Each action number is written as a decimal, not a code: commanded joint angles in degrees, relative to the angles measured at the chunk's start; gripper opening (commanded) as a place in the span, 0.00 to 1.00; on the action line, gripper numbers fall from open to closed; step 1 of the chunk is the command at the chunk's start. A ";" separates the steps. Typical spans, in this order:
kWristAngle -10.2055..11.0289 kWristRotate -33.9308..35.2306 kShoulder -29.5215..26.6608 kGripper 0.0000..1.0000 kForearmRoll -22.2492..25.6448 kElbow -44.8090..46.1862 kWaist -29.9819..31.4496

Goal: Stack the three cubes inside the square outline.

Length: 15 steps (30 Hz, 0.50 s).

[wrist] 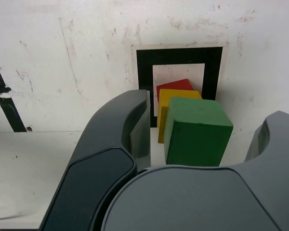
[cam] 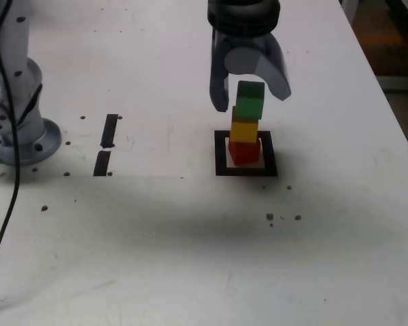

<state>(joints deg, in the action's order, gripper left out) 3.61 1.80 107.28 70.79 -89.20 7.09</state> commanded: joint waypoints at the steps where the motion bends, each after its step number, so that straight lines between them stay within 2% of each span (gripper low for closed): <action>1: 0.89 0.24 -1.21 0.85 0.23 -0.06 0.03; 10: 6.76 1.86 -8.51 0.95 2.28 1.42 -0.55; 15: 7.86 2.12 -13.17 0.99 2.28 6.69 -2.98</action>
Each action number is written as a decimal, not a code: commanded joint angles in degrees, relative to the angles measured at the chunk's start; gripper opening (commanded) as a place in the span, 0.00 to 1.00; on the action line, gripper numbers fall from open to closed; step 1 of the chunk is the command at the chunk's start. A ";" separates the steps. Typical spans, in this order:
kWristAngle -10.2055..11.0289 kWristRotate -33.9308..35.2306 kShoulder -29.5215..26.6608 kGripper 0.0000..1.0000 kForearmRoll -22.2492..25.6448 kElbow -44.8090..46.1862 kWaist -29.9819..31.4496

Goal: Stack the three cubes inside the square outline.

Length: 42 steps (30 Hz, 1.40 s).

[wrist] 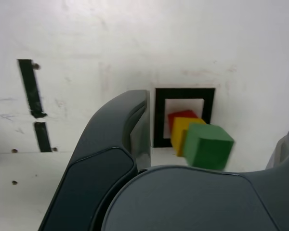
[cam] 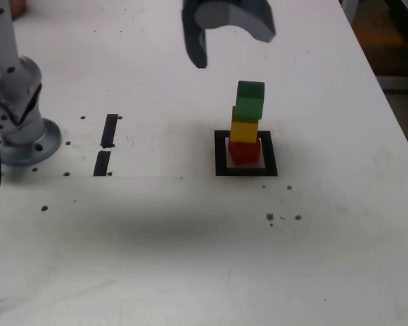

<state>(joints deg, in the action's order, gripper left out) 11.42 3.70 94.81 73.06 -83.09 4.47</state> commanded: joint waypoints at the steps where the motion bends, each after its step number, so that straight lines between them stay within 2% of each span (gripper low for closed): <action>1: 0.06 0.47 -1.48 0.99 -0.03 1.90 -0.90; 7: 0.10 2.54 -5.26 1.00 -1.27 9.71 -3.51; 15: -0.84 2.71 -7.81 1.00 -6.15 18.82 -5.06; 20: -3.42 2.77 -8.81 0.99 -11.11 25.82 -6.03; 27: -8.13 2.80 -9.25 0.99 -19.22 33.57 -6.30; 31: -10.49 2.50 -9.30 0.99 -21.89 36.55 -6.31; 34: -11.43 2.18 -9.42 0.99 -22.42 37.62 -6.31; 42: -12.40 1.62 -9.77 0.99 -24.93 39.51 -6.30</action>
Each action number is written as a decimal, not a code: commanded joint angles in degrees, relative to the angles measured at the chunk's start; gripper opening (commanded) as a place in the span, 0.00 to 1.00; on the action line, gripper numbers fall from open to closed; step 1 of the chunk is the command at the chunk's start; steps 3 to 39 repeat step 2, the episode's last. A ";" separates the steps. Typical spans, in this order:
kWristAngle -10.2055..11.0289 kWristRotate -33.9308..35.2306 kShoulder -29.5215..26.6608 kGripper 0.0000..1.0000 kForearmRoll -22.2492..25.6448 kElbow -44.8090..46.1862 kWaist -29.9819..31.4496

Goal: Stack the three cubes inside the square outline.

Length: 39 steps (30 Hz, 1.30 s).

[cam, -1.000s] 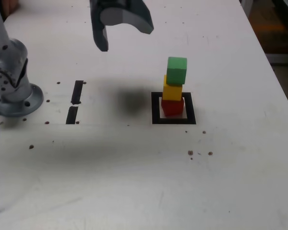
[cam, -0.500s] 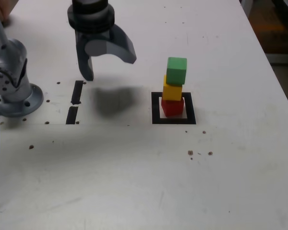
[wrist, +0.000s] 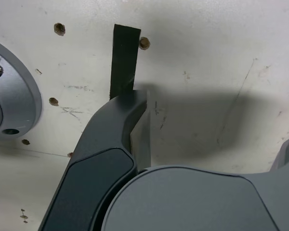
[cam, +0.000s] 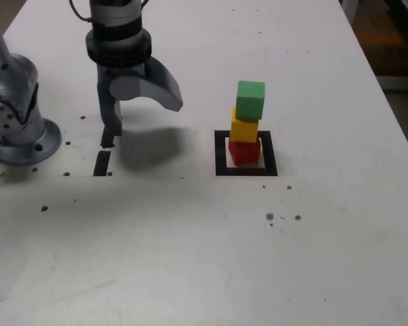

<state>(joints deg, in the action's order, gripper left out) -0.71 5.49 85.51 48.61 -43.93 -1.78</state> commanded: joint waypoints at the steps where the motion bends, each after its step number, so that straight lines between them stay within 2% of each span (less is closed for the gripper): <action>1: -0.44 -0.28 -0.57 0.99 -0.80 0.58 -0.05; 39: -0.59 -0.38 -0.70 0.99 -1.10 0.85 -0.05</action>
